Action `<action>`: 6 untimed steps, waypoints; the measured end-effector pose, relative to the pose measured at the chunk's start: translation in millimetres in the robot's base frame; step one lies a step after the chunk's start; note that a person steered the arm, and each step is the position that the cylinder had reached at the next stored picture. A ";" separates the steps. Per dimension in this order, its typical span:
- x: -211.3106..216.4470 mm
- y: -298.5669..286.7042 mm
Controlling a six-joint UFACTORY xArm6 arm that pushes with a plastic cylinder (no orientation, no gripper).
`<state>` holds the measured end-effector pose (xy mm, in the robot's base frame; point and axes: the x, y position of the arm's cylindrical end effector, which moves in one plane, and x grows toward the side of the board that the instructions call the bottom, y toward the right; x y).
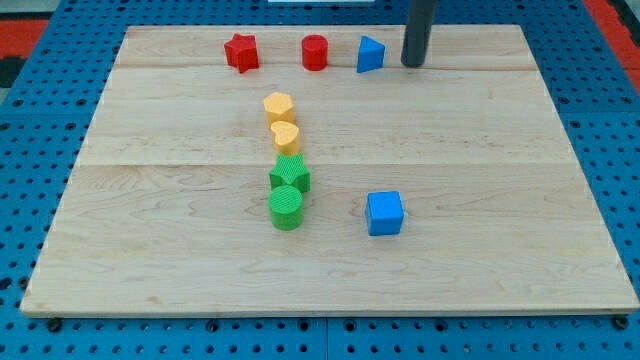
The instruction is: Push the blue cube towards the line of blocks
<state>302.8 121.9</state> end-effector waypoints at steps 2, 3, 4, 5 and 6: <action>168.5 -44.3; 223.2 -68.9; 242.1 -70.8; 241.9 -43.2; 245.2 -8.1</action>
<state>548.0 113.7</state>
